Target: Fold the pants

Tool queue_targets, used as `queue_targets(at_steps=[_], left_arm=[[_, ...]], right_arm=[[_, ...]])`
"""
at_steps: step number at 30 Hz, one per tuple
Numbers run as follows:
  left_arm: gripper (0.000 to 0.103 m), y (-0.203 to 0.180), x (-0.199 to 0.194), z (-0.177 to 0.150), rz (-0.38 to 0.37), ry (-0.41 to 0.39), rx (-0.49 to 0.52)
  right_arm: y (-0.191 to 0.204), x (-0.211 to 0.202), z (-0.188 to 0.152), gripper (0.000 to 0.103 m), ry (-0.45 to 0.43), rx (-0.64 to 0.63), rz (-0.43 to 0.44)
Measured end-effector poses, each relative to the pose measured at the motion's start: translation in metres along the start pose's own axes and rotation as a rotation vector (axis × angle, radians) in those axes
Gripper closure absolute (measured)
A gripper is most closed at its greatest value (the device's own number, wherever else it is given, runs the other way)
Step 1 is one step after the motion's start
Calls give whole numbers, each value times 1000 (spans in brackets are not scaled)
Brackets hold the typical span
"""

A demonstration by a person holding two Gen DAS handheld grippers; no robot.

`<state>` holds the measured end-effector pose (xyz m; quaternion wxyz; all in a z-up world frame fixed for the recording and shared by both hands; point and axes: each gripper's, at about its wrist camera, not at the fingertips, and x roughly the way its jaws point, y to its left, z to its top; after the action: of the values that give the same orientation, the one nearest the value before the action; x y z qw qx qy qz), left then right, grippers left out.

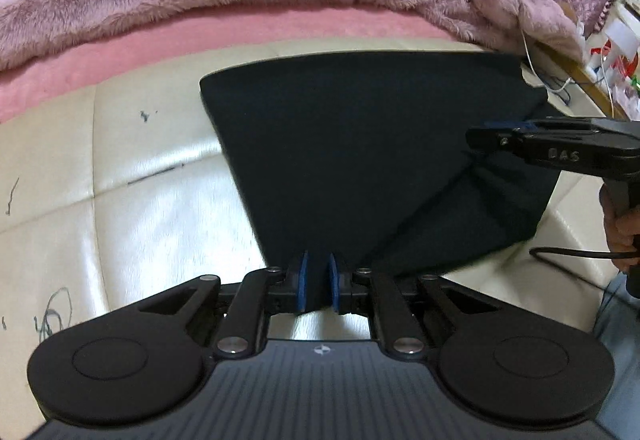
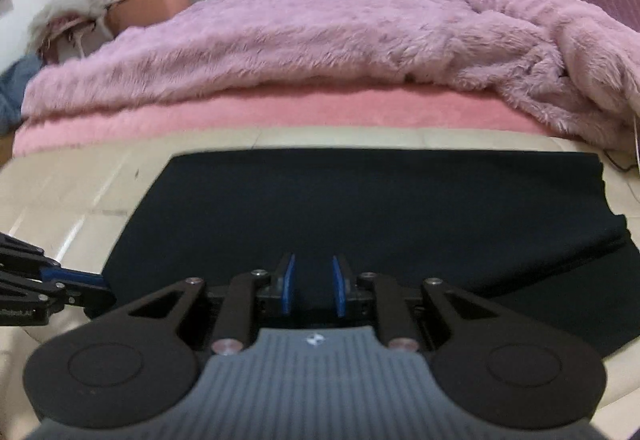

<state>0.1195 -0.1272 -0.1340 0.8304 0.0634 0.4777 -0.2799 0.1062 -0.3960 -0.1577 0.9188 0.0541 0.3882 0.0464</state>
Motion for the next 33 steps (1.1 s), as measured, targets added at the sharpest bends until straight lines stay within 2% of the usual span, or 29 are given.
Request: queue_targets(at_steps=[3, 7, 9, 11, 12, 15, 19, 23, 30, 33], left_arm=[[88, 2, -3, -4, -2, 2, -17], [88, -6, -10, -10, 22, 8, 33], [88, -1, -17, -11, 4, -3, -12], [76, 10, -24, -9, -19, -41, -95], [66, 16, -27, -8, -20, -58, -139], [61, 37, -25, 2, -42, -85, -252], [60, 65, -7, 15, -119, -97, -429], [60, 86, 16, 18, -212, -90, -576], [61, 105, 44, 12, -330, -118, -671], [72, 109, 54, 10, -382, -123, -712]], right_arm=[[4, 12, -12, 90, 46, -14, -15], [5, 17, -26, 90, 62, -21, -27], [4, 16, -32, 90, 58, -27, -26], [5, 13, -35, 90, 45, -24, -25], [3, 11, -35, 89, 40, -12, -21], [-3, 0, -33, 90, -22, 47, -13], [-8, 1, -26, 89, -96, 72, -39], [-7, 5, -29, 89, -133, 65, -46], [-11, 9, -28, 89, -162, 67, -34], [-15, 17, -28, 89, -143, 82, -32]])
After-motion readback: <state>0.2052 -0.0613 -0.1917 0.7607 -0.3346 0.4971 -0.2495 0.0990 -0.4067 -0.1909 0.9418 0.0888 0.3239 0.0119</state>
